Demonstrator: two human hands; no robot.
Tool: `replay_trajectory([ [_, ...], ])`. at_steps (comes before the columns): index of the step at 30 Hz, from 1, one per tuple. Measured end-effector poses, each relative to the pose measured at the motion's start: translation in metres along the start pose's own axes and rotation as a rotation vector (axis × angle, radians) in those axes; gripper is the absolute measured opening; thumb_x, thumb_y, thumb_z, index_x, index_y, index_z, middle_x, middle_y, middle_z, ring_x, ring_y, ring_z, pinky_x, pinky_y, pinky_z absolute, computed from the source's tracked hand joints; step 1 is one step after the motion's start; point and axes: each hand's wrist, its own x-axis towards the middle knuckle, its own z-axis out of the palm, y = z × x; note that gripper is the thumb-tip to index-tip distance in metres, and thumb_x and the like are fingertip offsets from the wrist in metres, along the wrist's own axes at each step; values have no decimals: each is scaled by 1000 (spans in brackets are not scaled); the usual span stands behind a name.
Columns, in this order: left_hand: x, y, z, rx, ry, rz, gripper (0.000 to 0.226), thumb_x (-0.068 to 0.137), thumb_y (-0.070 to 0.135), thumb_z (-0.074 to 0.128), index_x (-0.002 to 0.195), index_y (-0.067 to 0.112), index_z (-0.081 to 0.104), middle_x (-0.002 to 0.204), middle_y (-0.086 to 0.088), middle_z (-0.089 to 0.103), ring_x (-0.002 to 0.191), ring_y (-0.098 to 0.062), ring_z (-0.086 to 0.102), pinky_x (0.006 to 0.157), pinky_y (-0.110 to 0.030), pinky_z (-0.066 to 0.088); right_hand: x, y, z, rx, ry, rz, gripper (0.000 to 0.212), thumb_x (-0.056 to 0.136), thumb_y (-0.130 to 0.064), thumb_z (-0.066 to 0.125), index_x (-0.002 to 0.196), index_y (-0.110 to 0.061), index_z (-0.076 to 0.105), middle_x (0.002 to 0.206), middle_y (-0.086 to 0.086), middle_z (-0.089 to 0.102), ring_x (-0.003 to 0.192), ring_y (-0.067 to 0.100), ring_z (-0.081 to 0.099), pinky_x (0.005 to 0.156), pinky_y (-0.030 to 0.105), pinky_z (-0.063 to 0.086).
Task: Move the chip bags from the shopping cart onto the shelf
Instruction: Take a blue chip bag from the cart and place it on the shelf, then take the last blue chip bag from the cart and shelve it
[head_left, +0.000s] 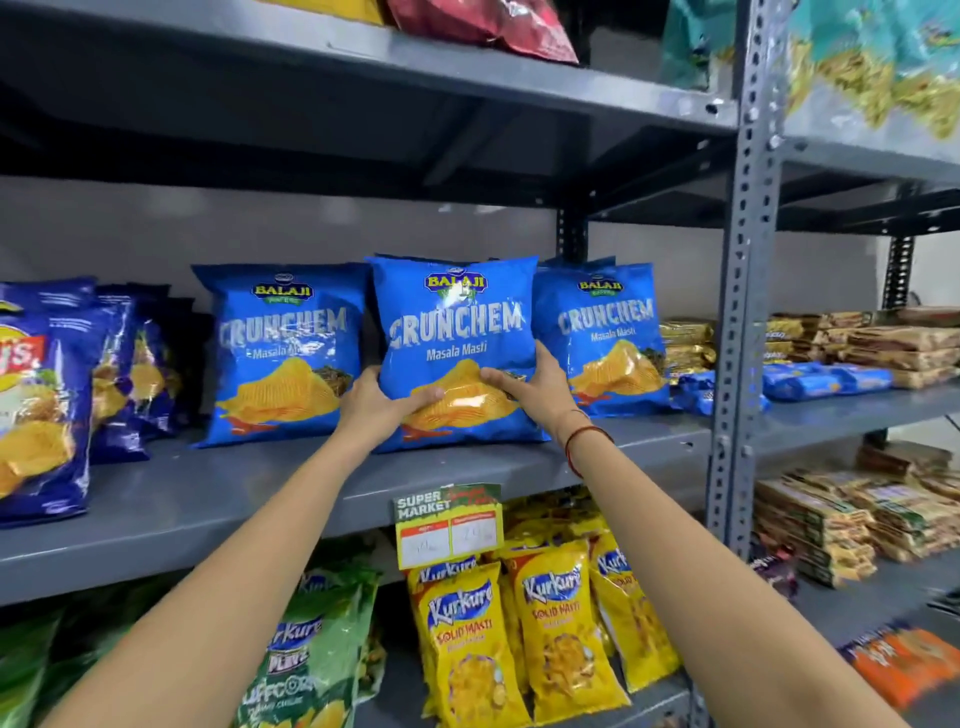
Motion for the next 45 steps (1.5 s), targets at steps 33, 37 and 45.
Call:
replay_trajectory([
  [33, -255, -44, 305, -43, -686, 344, 30, 77, 16, 69, 105, 8, 63, 100, -13, 67, 93, -27, 63, 82, -33, 48, -313, 205, -179, -135, 663, 570, 35, 84, -32, 67, 109, -10, 59, 90, 5, 66, 83, 17, 62, 71, 25, 50],
  [37, -313, -75, 358, 26, -931, 222, 32, 75, 7, 71, 105, -1, 63, 100, -20, 67, 88, -25, 63, 71, -16, 34, -391, 270, -204, -186, 715, 831, 25, 83, -24, 68, 103, -13, 57, 88, 11, 62, 80, 22, 59, 74, 34, 48],
  [45, -406, -150, 433, 335, -1394, 29, 48, 81, 18, 68, 123, 0, 52, 117, -20, 62, 109, -34, 57, 89, -35, 43, -557, 360, -207, -201, 749, 1402, 52, 83, -23, 69, 122, 6, 50, 103, 13, 53, 101, 25, 53, 87, 36, 42],
])
